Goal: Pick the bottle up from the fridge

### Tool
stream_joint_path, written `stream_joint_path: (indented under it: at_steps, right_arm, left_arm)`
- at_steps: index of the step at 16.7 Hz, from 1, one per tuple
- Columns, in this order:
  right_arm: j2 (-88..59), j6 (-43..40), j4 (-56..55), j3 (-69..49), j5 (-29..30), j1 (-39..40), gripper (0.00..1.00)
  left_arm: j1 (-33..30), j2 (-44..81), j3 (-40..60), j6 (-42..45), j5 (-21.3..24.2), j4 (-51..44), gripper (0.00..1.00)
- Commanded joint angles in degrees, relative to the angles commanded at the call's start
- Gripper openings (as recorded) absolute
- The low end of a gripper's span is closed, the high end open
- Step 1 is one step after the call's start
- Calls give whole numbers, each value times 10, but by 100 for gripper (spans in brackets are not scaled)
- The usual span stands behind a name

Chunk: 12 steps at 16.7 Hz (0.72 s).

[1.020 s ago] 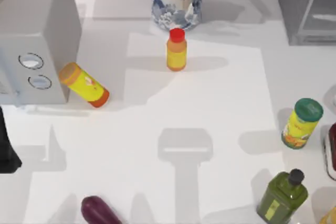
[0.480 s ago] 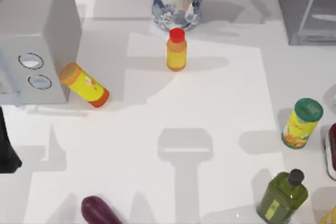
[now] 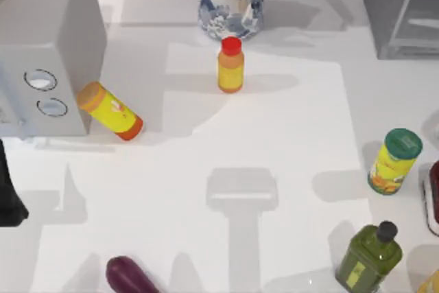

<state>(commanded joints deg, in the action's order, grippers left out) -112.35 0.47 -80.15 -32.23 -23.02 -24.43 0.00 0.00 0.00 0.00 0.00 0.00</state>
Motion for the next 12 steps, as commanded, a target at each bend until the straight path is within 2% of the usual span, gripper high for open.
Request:
stream_joint_path:
  at_steps: [6, 12]
  right_arm:
    - [-77, -1, 145, -226, 70, 66, 100]
    - [-89, -1, 179, -268, 88, 82, 100]
  left_arm:
    - [0, 0, 0, 0, 0, 0, 100]
    - [0, 0, 0, 0, 0, 0, 100]
